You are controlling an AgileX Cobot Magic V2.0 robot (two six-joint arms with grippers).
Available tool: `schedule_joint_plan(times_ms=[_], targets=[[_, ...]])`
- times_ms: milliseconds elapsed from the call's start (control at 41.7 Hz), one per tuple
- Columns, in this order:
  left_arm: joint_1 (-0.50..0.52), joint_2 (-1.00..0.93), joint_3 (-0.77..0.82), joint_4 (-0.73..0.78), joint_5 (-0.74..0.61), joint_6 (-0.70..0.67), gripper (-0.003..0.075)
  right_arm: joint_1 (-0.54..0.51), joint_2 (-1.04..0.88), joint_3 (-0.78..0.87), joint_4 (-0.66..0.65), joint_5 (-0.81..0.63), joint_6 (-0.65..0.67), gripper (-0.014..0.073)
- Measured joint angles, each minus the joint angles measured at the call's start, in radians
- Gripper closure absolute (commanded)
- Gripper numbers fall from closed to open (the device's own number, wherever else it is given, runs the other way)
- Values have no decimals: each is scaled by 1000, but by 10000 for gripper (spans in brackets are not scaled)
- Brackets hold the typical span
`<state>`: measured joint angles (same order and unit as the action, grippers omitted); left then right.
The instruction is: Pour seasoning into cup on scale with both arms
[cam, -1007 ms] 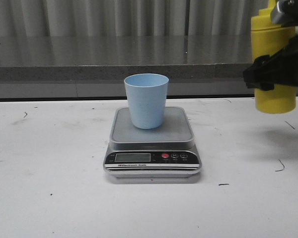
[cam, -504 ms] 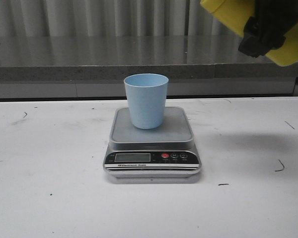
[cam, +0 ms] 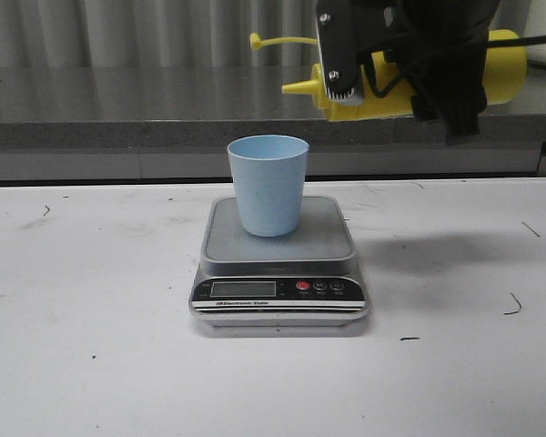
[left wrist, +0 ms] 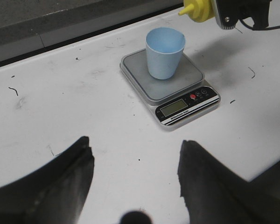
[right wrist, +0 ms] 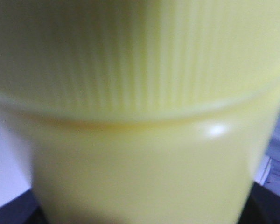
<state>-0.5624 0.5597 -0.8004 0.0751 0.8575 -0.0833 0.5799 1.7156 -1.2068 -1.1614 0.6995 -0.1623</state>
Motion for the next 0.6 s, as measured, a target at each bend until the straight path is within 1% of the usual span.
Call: schedule_joint_plan(times_ms=[240, 599], targets=[[0, 0, 0, 0, 0, 0, 321, 5, 38, -9, -107, 39, 30, 285], [0, 0, 0, 0, 0, 0, 321, 5, 67, -10, -173, 66, 39, 285]])
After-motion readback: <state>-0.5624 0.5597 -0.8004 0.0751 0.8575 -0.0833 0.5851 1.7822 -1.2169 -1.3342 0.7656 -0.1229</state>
